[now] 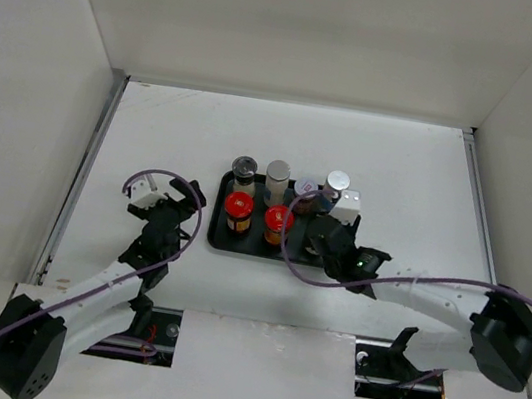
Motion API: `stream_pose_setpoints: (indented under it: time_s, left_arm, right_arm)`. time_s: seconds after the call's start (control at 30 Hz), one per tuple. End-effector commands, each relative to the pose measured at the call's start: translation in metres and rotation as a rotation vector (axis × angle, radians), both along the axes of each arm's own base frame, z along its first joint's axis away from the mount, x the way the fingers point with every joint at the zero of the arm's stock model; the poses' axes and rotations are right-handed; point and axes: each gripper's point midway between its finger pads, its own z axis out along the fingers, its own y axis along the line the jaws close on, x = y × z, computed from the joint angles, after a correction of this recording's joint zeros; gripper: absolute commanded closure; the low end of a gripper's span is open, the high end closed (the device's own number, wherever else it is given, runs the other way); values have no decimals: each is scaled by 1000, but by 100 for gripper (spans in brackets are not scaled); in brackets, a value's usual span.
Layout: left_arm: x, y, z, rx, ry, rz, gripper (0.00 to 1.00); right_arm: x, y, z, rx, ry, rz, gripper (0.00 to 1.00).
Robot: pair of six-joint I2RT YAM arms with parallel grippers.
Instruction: Organize the condiment bottles
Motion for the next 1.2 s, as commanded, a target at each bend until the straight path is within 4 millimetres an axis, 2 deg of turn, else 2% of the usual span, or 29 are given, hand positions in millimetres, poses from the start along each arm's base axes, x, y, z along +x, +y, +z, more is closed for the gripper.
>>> stream_pose_setpoints:
  time_s: [0.0,0.13,0.2,0.27,0.4,0.47,0.57,0.7,0.8,0.93,1.17]
  left_arm:
    - [7,11,17,-44,-8,64,0]
    - [9,12,17,-37,36,64,0]
    - [10,10,21,-32,49,52,0]
    - [11,7,24,-34,57,31,0]
    - [13,5,30,-27,84,5,0]
    - [13,6,24,5,150,11,0]
    - [12,6,21,29,214,10,0]
    - [3,-1,17,71,296,-16,0]
    - [-4,-7,20,89,326,-44,0]
    - [-11,-11,27,99,309,-58,0]
    - [-13,-16,29,108,301,-76,0]
  right_arm:
    - [23,40,36,130,-123,33,41]
    - [21,43,21,106,-107,31,37]
    - [19,43,18,106,-103,35,23]
    - [17,38,24,99,-119,29,0]
    - [12,19,58,130,-202,9,0]
    - [11,8,71,133,-234,5,0]
    - [13,-27,84,162,-298,-73,0]
    - [8,-68,91,261,-376,-177,0]
    - [3,-98,85,350,-413,-285,0]
    - [10,-120,71,358,-402,-342,0]
    - [17,-126,50,376,-357,-354,0]
